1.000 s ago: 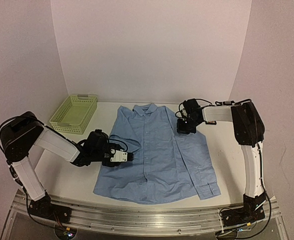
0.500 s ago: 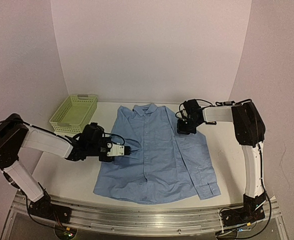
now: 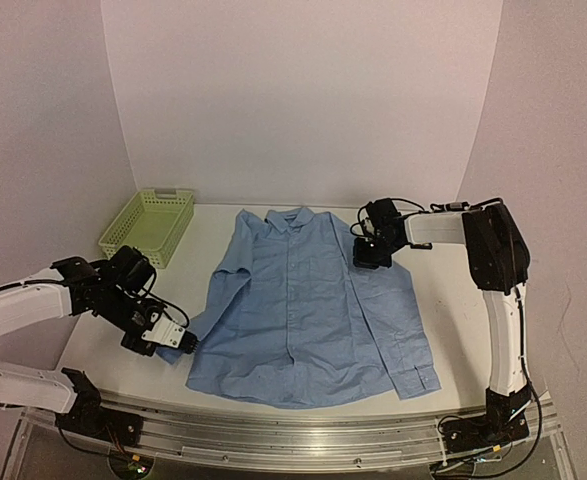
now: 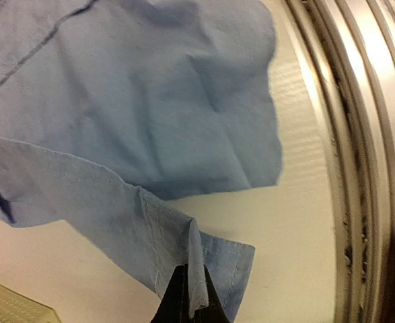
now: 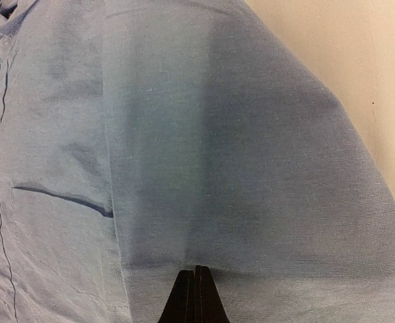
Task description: Pin the brooch onto the clothing
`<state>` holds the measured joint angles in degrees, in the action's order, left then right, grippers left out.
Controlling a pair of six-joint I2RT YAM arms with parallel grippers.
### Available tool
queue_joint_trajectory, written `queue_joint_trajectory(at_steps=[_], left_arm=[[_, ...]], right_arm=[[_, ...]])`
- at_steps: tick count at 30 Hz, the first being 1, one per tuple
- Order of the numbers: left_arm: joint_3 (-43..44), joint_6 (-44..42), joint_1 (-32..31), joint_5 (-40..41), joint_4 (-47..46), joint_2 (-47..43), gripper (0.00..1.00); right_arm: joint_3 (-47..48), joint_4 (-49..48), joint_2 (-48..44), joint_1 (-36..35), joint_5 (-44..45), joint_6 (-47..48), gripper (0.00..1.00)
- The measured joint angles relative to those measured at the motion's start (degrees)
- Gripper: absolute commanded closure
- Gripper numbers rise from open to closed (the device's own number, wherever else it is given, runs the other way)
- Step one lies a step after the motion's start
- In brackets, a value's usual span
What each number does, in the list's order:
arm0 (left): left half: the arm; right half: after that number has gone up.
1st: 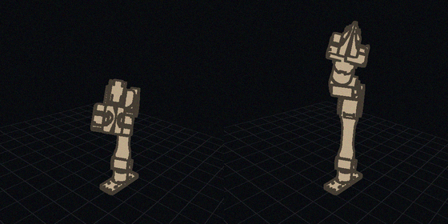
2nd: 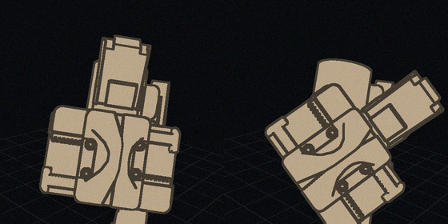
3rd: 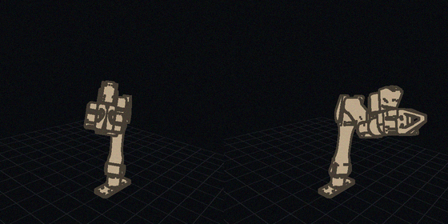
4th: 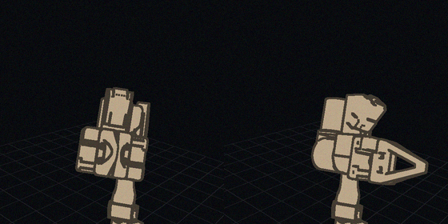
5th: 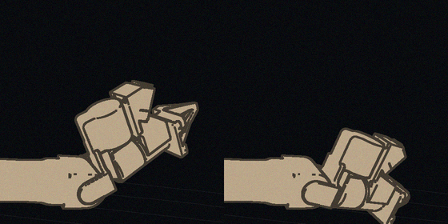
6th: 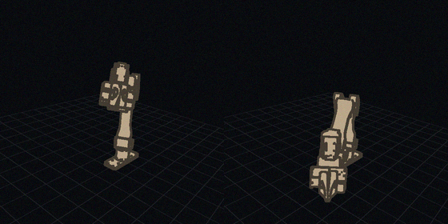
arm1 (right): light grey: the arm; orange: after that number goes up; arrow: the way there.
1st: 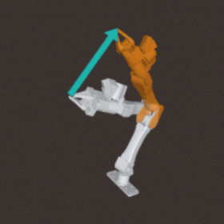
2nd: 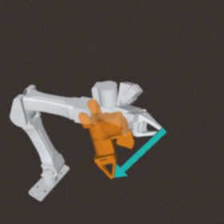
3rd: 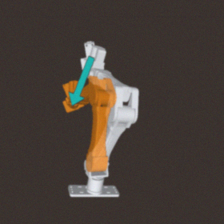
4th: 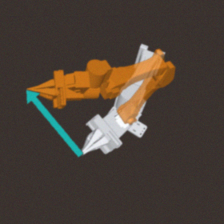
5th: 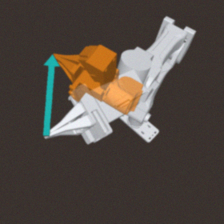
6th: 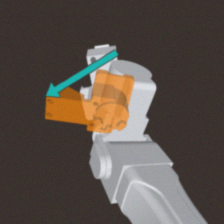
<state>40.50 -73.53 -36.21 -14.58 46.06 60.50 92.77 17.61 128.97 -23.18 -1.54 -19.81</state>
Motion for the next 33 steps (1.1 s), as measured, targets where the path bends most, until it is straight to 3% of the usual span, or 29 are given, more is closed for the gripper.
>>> queue_joint_trajectory(at_steps=[7,19,23,28,33], left_arm=[[2.0,6.3,1.9,0.1,9.1,2.5,1.0],[10.7,21.7,3.9,-6.2,10.7,6.8,1.0],[20.3,26.8,3.9,-10.1,9.8,13.4,1.0],[43.1,37.8,4.0,-20.2,7.3,26.8,1.0],[62.9,56.7,7.2,-31.6,-1.4,35.9,1.0]], right_arm=[[-0.2,-0.1,0.0,0.0,0.0,0.0,1.0],[-0.3,-0.3,0.0,0.0,0.0,0.3,1.0],[-0.3,-0.3,0.0,0.0,-0.1,0.5,1.0],[-0.3,-0.3,0.0,0.0,-0.5,0.6,1.0],[-0.4,-0.4,0.0,0.0,-0.8,0.7,1.0]])
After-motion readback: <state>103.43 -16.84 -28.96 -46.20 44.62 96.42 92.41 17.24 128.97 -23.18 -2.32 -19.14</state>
